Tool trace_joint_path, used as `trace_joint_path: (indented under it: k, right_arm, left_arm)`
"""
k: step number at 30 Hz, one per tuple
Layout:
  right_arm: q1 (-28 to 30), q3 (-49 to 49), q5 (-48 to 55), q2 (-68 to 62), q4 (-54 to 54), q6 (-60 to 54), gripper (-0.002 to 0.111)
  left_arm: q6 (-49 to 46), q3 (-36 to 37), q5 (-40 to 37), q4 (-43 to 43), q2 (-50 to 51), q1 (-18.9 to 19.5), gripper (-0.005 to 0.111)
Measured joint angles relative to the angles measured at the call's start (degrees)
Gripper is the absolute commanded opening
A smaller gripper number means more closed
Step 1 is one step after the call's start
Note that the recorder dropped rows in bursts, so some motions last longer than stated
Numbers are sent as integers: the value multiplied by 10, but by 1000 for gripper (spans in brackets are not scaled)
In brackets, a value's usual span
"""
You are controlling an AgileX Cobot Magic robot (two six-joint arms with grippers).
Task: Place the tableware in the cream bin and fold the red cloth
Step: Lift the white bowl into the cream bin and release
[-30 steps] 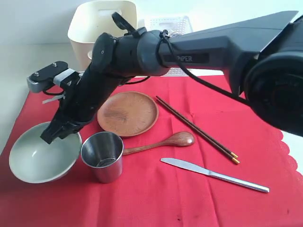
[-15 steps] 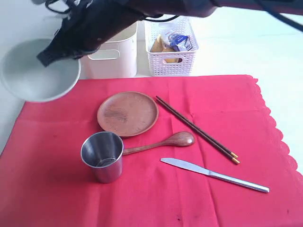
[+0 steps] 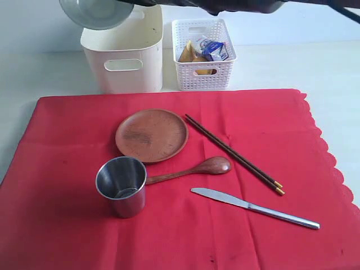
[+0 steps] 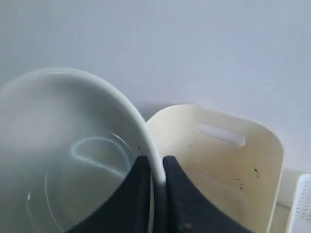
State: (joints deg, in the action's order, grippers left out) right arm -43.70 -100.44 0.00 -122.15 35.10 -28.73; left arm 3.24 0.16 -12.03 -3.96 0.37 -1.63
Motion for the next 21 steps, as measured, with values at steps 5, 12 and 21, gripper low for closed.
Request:
trace_joint_path:
  k: [5, 12, 21]
  right_arm:
    - [5, -28, -15, -40, 1, 0, 0]
    - [12, -62, -22, -94, 5, 0, 0]
    - [23, -69, -67, -129, 12, 0, 0]
  left_arm:
    - [0, 0, 0, 0, 0, 0, 1]
    - [0, 0, 0, 0, 0, 0, 1]
    - [0, 0, 0, 0, 0, 0, 1]
